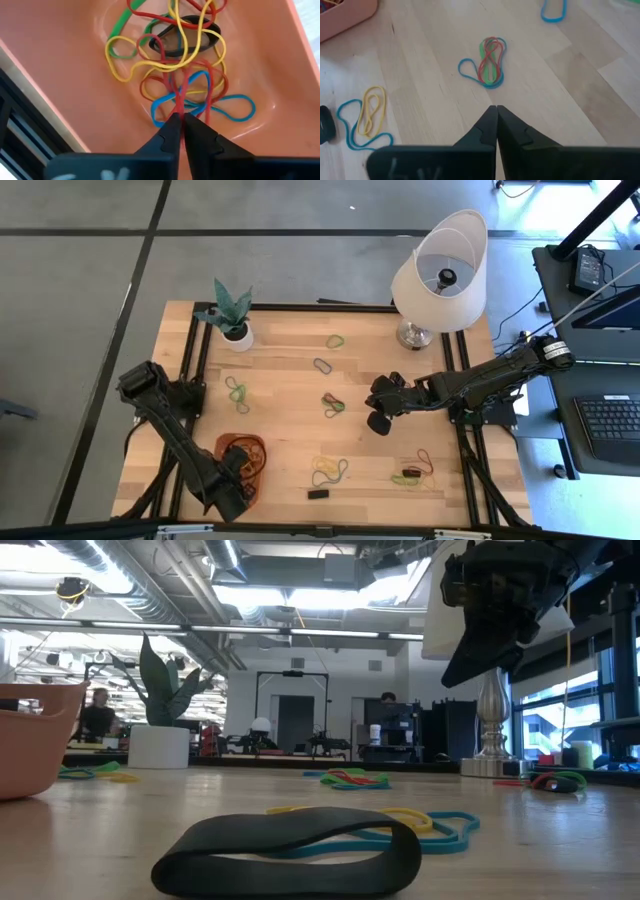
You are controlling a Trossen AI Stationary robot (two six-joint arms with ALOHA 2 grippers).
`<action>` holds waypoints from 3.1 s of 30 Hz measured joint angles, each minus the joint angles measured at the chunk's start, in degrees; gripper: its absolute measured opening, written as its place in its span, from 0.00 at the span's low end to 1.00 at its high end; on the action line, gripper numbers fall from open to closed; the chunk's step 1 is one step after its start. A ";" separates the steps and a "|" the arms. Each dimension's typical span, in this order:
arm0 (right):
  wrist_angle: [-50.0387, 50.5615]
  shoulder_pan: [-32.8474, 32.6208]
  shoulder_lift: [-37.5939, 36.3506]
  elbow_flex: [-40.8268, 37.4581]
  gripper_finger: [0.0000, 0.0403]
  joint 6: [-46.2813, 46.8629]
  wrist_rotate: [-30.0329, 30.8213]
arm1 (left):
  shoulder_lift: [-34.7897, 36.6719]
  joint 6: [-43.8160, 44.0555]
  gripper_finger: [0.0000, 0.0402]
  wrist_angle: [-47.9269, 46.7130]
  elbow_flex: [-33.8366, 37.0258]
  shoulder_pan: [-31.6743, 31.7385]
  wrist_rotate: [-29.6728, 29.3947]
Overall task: Pick and place rubber bands into bin
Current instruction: Put the red rubber band into the orange bin, then put the blue rubber band into the orange bin
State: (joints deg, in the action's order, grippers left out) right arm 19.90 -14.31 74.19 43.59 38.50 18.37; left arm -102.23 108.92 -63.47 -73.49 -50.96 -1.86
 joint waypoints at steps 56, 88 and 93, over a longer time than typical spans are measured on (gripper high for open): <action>-17.82 3.84 7.86 8.46 0.01 -10.17 -0.02 | 25.04 -85.05 0.00 16.09 17.09 32.33 -11.99; 33.60 26.85 56.37 67.47 0.14 -5.83 -14.01 | 74.81 -102.70 0.00 27.79 40.33 51.21 -8.60; 33.61 27.26 58.74 67.47 0.22 -7.86 -14.10 | 74.95 -102.68 0.00 27.77 40.33 51.21 -8.79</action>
State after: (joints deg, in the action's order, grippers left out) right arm 53.51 12.96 132.94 111.07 30.64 4.27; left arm -27.29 6.24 -35.70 -33.17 0.25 -10.65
